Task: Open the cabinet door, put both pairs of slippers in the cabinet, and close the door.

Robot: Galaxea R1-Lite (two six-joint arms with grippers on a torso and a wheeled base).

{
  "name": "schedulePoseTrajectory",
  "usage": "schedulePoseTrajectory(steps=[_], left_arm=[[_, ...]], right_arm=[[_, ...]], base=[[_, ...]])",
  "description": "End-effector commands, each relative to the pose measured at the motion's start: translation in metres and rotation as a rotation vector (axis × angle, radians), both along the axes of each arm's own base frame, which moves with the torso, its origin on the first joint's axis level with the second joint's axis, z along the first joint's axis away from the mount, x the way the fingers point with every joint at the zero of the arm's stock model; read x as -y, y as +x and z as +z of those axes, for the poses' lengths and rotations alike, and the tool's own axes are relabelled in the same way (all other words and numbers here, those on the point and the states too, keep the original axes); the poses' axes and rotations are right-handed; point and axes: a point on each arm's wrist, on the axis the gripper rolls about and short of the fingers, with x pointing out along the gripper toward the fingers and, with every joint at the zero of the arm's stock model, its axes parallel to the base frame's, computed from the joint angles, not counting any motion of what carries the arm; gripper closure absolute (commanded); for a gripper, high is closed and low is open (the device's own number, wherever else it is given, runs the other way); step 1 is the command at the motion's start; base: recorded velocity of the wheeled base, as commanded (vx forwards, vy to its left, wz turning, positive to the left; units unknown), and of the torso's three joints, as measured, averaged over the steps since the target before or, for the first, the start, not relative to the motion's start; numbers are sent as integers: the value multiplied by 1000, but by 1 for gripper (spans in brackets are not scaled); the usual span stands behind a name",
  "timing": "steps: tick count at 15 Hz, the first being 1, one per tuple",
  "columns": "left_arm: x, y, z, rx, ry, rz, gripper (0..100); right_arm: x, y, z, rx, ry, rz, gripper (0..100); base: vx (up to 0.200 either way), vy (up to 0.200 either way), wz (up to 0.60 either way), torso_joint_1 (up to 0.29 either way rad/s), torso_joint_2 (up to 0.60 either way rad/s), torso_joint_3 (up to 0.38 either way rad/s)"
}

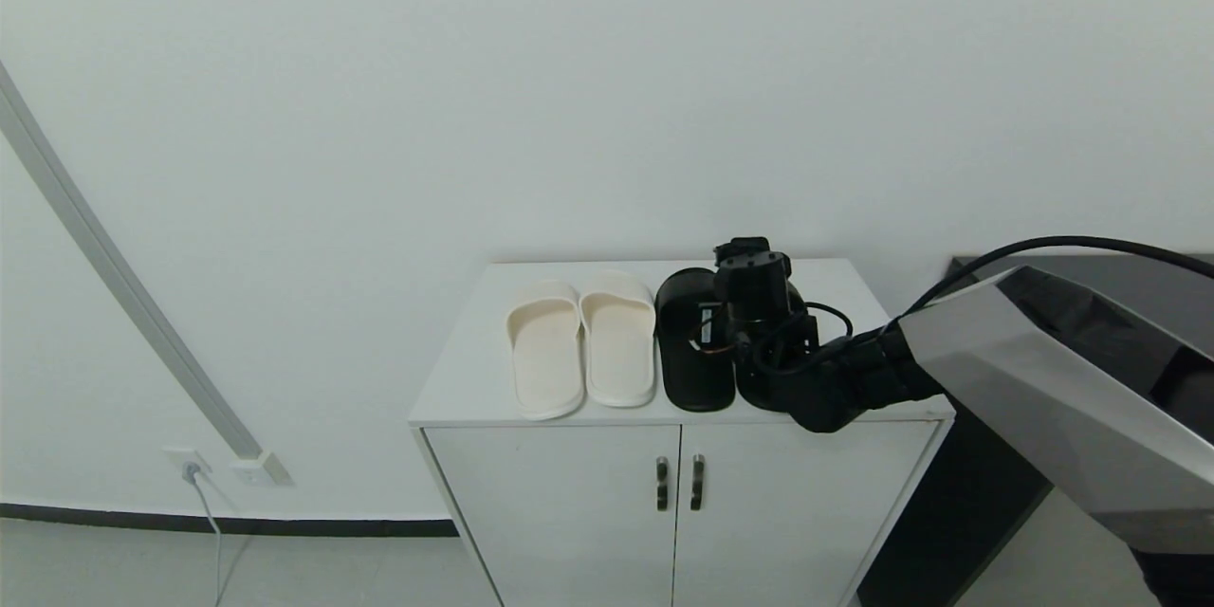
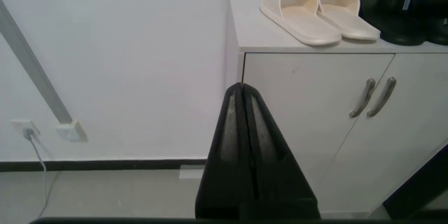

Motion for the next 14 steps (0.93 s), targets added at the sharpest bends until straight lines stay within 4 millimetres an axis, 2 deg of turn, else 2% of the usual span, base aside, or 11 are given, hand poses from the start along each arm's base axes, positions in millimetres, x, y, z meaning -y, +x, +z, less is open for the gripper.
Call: schedulePoseTrajectory(steps=[1, 6, 9, 11, 13, 14], left_arm=[[0, 0, 0, -1, -1, 2, 100], [0, 0, 0, 0, 1, 0, 100], [0, 0, 0, 0, 1, 0, 100], [0, 0, 0, 0, 4, -3, 100], [0, 0, 0, 0, 5, -1, 100], [0, 0, 0, -2, 10, -3, 100]], right_arm=[[-2, 3, -1, 4, 3, -1, 100], [4, 5, 8, 25, 16, -16, 100], [19, 0, 27, 44, 7, -36, 100], [38, -29, 58, 65, -4, 4, 100], [47, -61, 78, 70, 15, 87, 100], [59, -83, 87, 58, 25, 161, 100]], base=[[0, 0, 0, 0, 0, 0], [0, 0, 0, 0, 0, 0], [0, 0, 0, 0, 0, 0], [0, 0, 0, 0, 0, 0], [0, 0, 0, 0, 0, 0], [0, 0, 0, 0, 0, 0]])
